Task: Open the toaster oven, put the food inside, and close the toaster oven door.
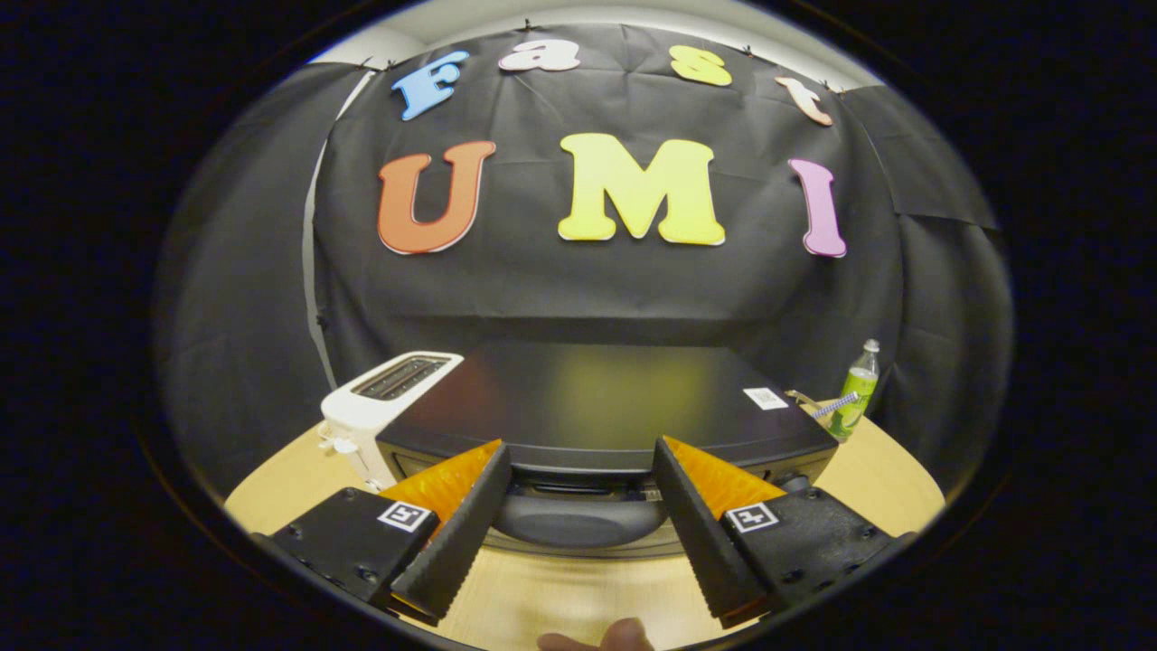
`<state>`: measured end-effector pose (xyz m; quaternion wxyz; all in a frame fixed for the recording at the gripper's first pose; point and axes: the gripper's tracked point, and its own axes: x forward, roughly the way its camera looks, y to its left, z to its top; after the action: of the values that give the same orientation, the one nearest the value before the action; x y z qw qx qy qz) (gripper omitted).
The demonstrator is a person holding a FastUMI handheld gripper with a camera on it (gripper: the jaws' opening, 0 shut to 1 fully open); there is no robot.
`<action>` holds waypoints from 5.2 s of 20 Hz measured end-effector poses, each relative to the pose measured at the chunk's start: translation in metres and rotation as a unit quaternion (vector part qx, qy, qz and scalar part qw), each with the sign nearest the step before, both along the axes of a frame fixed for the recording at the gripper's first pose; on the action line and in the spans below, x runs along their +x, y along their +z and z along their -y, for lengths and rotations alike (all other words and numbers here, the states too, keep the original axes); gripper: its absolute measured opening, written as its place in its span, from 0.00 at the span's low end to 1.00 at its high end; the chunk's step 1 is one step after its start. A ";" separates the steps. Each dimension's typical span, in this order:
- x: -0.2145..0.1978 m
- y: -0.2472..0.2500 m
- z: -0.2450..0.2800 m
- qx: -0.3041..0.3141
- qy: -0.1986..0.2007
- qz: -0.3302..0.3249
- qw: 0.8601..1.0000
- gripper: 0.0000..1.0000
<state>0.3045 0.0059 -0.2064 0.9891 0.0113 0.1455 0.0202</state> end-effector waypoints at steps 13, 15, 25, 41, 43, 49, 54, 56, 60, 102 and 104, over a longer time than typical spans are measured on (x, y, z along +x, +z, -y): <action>-0.042 -0.024 -0.007 0.013 0.006 -0.005 1.000 0.97; -0.057 -0.031 -0.007 0.004 0.009 0.001 1.000 0.97; -0.135 -0.118 0.014 0.058 0.028 -0.144 0.988 0.95; -0.300 -0.122 -0.011 0.068 0.009 -0.143 0.987 1.00; -0.308 -0.140 -0.017 0.082 -0.008 -0.170 0.982 1.00; -0.317 -0.183 -0.023 0.089 -0.054 -0.240 0.965 0.99; -0.308 -0.185 -0.024 0.027 -0.045 -0.219 0.974 0.88; -0.304 -0.189 -0.025 0.038 -0.044 -0.223 0.973 0.78; -0.303 -0.184 -0.026 0.057 -0.038 -0.236 0.969 0.54; -0.043 -0.070 -0.025 0.225 -0.028 -0.125 0.966 0.38; -0.028 -0.080 -0.030 0.224 -0.031 -0.128 0.966 0.38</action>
<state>0.2768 0.0363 -0.2861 0.9345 0.2399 0.2621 0.0202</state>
